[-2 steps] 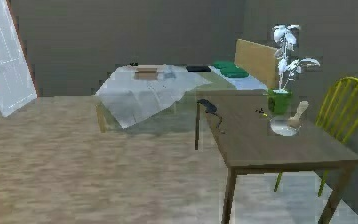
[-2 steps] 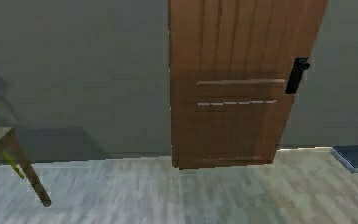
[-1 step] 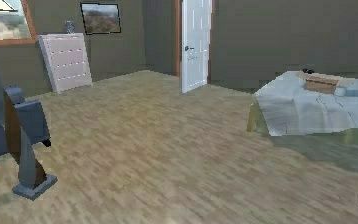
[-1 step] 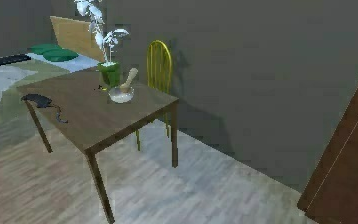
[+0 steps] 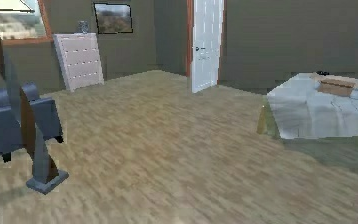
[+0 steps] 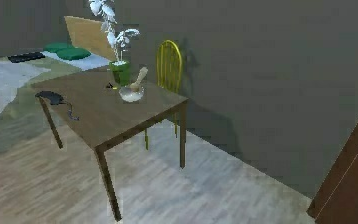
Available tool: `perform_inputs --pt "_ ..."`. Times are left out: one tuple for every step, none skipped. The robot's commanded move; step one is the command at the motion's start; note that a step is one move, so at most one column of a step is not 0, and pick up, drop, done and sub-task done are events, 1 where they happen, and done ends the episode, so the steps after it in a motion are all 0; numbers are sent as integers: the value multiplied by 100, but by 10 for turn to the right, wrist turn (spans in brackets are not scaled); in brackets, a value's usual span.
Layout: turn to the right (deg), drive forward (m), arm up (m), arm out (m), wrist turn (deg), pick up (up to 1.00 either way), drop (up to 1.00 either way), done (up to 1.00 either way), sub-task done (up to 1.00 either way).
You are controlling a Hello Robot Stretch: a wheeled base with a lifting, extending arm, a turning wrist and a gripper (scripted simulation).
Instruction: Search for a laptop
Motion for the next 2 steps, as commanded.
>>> perform_inputs --pt "270 0 0 0 0 0 0 0 0" --pt "0 60 0 0 0 0 0 0 0"
